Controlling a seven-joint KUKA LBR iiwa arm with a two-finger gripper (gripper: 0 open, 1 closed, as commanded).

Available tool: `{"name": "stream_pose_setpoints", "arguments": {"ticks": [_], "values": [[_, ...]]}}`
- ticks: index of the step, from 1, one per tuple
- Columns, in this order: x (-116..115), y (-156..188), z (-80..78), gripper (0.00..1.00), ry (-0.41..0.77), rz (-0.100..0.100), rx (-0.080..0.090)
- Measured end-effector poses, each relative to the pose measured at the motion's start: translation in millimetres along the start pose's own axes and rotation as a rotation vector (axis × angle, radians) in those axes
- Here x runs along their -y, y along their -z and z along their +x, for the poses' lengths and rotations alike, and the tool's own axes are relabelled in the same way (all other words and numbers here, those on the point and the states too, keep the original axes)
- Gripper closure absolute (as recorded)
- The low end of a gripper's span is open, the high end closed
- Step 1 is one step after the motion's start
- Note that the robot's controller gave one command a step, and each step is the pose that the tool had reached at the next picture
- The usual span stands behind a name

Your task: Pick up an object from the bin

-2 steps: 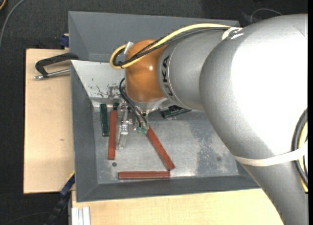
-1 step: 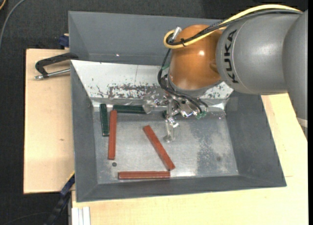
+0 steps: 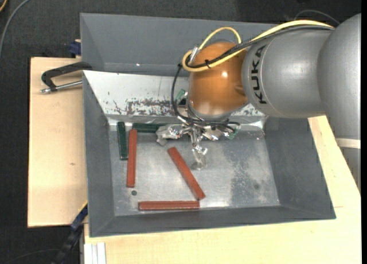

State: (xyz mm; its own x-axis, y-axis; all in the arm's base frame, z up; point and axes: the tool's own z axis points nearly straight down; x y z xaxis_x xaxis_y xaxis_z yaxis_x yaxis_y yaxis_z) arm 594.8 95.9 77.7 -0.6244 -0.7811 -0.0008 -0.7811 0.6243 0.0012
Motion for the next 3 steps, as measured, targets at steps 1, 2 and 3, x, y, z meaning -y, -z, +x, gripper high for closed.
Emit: {"name": "stream_pose_setpoints", "arguments": {"ticks": [1, 2, 3], "values": [[0.5, 1.7, -0.8, 1.00, -0.001, 0.001, 0.003], [0.4, 1.7, -0.9, 0.00, -0.001, 0.001, 0.003], [-55.0, 9.1, 36.6, 0.00, 0.095, -0.002, -0.001]]}}
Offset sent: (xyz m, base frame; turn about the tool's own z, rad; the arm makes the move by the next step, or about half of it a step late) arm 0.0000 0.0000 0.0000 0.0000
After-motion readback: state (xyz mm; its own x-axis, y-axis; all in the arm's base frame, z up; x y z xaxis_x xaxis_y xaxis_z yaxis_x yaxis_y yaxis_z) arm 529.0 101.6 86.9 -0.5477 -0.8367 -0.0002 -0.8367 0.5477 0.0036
